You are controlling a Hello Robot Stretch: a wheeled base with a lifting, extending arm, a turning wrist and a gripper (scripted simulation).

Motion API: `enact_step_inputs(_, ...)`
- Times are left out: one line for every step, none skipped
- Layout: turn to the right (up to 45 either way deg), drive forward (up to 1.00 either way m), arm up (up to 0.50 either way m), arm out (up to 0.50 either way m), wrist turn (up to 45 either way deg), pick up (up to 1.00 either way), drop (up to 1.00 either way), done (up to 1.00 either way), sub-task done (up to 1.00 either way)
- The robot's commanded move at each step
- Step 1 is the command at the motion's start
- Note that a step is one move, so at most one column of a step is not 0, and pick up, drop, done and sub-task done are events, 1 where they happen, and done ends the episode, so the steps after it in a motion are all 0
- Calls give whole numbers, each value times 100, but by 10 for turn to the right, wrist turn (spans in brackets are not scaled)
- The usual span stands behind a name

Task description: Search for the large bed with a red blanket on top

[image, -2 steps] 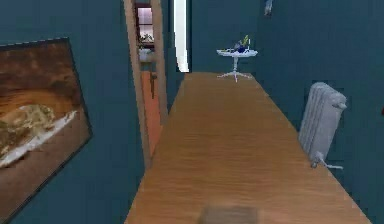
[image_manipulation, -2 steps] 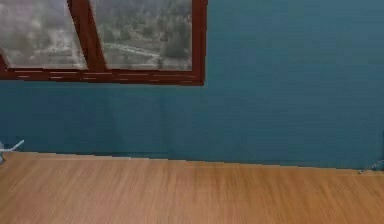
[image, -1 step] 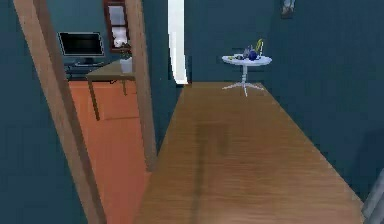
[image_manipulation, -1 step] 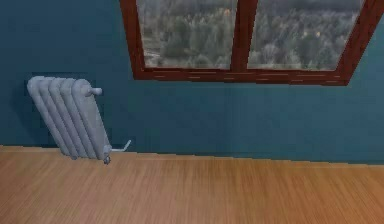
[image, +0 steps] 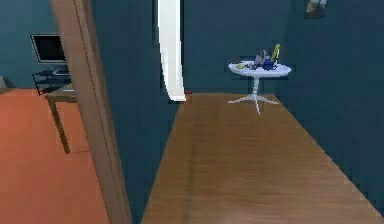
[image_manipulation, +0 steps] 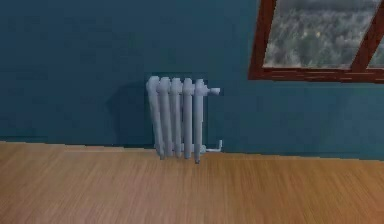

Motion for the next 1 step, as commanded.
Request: enact_step_inputs(-390,0,0,0,0,0,0,0,0)
